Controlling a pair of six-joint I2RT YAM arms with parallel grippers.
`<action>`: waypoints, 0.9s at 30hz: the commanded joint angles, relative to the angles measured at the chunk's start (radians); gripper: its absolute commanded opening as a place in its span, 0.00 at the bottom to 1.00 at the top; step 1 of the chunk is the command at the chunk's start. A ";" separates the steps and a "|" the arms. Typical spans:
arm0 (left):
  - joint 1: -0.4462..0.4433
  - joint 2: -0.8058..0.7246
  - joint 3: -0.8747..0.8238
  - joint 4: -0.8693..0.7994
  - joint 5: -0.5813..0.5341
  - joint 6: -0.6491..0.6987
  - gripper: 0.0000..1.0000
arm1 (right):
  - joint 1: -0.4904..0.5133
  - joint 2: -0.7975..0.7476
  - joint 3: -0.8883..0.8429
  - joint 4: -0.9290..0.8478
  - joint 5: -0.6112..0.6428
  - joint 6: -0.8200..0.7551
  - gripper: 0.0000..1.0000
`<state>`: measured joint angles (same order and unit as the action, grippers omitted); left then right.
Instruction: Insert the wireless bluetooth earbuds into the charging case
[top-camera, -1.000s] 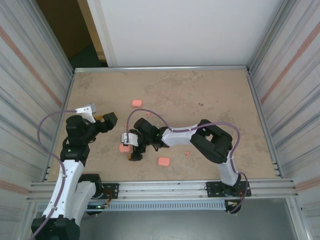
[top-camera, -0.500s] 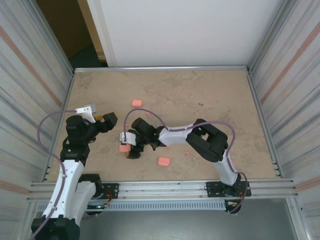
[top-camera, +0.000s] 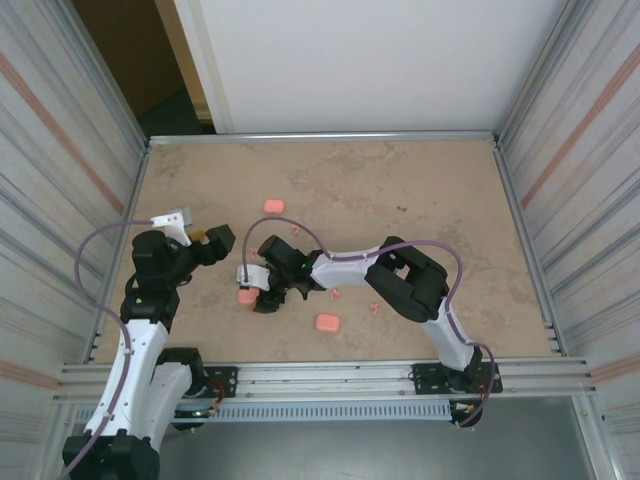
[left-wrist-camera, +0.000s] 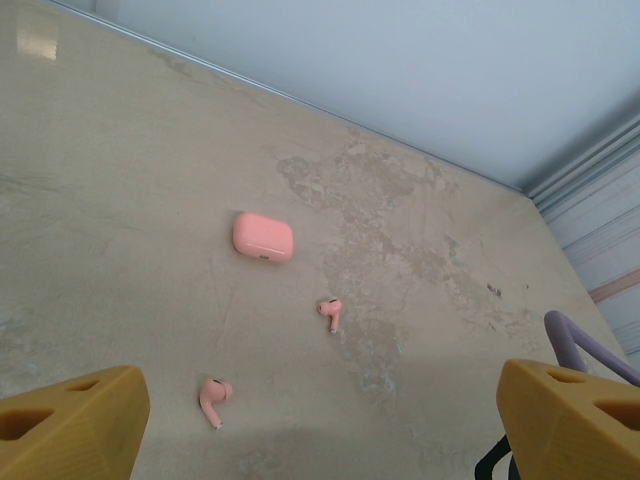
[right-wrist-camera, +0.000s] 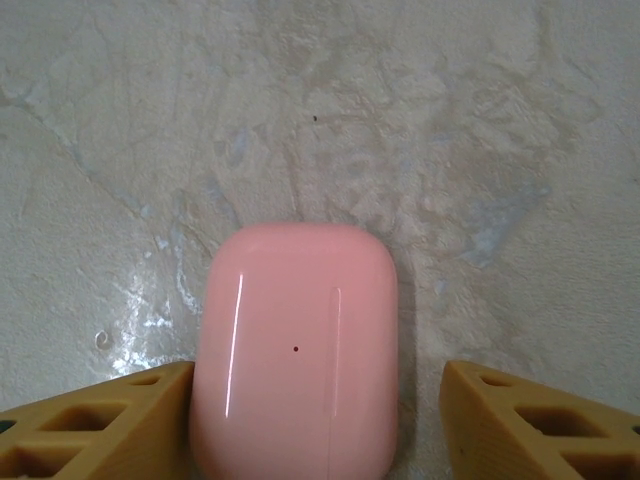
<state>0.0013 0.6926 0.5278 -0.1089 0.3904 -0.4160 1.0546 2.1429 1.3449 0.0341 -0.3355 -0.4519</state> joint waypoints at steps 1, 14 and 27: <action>0.010 0.001 0.000 -0.001 -0.013 0.016 0.90 | -0.004 0.019 0.021 -0.034 -0.013 0.025 0.58; 0.011 0.003 0.001 0.007 0.015 0.006 0.90 | -0.051 -0.124 -0.096 0.096 -0.005 0.100 0.40; 0.011 0.071 0.007 0.113 0.243 -0.074 0.91 | -0.121 -0.466 -0.318 0.133 0.139 0.008 0.39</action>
<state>0.0013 0.7570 0.5278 -0.0666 0.5220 -0.4473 0.9493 1.7531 1.0618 0.1574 -0.2565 -0.3962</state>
